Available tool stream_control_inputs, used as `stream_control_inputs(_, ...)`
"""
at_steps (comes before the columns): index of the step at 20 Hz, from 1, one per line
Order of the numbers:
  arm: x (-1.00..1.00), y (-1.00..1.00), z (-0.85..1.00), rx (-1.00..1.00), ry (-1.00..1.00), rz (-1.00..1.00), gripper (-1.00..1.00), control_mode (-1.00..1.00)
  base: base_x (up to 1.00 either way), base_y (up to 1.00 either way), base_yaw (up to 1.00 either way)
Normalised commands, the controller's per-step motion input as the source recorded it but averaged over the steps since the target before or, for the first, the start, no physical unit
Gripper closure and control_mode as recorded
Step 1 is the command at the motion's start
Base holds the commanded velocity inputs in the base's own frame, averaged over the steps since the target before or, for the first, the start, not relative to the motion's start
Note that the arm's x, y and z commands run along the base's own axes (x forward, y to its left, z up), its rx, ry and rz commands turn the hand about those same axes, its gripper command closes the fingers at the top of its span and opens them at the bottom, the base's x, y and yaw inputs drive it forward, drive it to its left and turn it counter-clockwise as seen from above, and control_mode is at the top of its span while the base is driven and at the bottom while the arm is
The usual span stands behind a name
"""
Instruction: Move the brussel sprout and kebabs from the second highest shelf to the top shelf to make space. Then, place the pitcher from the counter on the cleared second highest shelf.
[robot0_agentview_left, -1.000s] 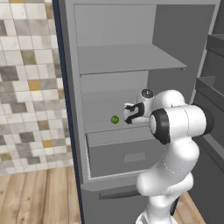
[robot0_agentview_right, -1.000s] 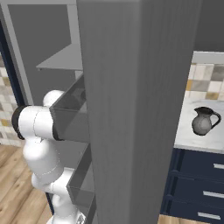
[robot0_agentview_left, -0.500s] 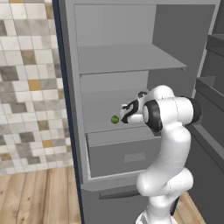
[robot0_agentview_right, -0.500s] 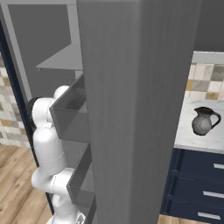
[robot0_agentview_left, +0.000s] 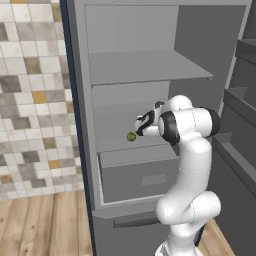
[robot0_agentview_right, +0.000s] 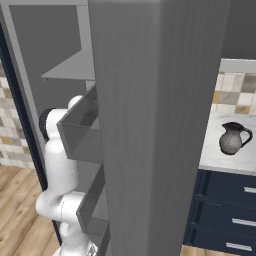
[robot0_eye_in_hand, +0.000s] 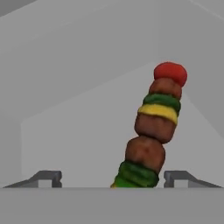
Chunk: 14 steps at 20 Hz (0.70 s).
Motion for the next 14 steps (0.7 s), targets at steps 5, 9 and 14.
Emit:
stream_control_inputs(5,0.09,0.0,-0.23,0.0,0.0,0.0,1.0,-1.0,0.0,0.0,0.0)
stream_control_inputs(9,0.0,0.0,0.0,0.0,0.0,0.0,1.0,-1.0,0.0,0.0,0.0)
stream_control_inputs(14,-0.7,0.0,0.14,0.0,-0.04,0.0,1.0,-1.0,0.0,0.0,0.0)
